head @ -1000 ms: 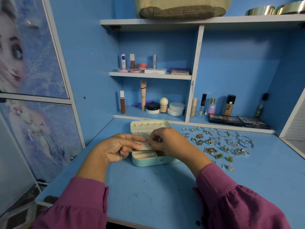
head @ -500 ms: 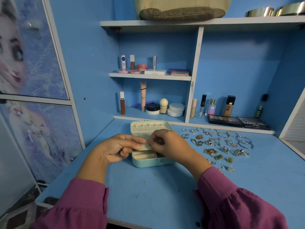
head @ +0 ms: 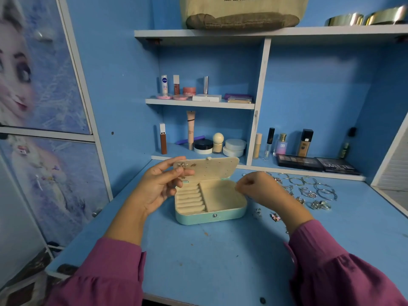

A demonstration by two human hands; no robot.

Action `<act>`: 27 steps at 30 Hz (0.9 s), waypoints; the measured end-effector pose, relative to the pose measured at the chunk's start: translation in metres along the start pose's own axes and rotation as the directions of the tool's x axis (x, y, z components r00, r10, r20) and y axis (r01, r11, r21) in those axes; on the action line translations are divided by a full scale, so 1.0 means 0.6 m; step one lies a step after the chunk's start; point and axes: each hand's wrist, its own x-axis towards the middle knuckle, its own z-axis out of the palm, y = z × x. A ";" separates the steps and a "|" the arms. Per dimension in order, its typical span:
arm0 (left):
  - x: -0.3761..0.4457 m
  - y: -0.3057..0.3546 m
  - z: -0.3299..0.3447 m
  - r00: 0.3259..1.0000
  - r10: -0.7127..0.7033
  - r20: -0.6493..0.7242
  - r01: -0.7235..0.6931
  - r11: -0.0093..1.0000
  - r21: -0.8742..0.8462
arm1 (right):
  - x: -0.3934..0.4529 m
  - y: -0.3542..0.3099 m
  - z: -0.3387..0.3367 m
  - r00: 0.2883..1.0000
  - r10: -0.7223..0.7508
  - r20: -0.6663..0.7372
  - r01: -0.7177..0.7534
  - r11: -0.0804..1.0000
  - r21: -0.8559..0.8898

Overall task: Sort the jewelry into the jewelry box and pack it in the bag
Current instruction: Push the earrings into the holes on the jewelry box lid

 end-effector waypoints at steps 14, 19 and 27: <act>0.044 -0.026 0.026 0.846 0.385 -0.370 -0.334 0.922 0.196 | -0.008 -0.010 0.001 0.999 0.000 0.043 0.003 0.998 -0.065; 0.051 -0.030 0.023 0.839 0.391 -0.378 -0.313 0.916 0.252 | -0.009 -0.007 -0.005 0.996 -0.024 0.090 0.028 0.999 -0.039; 0.056 -0.029 0.024 0.863 0.289 -0.414 -0.244 0.957 0.160 | -0.012 -0.008 -0.011 0.990 -0.047 0.130 0.053 0.998 -0.043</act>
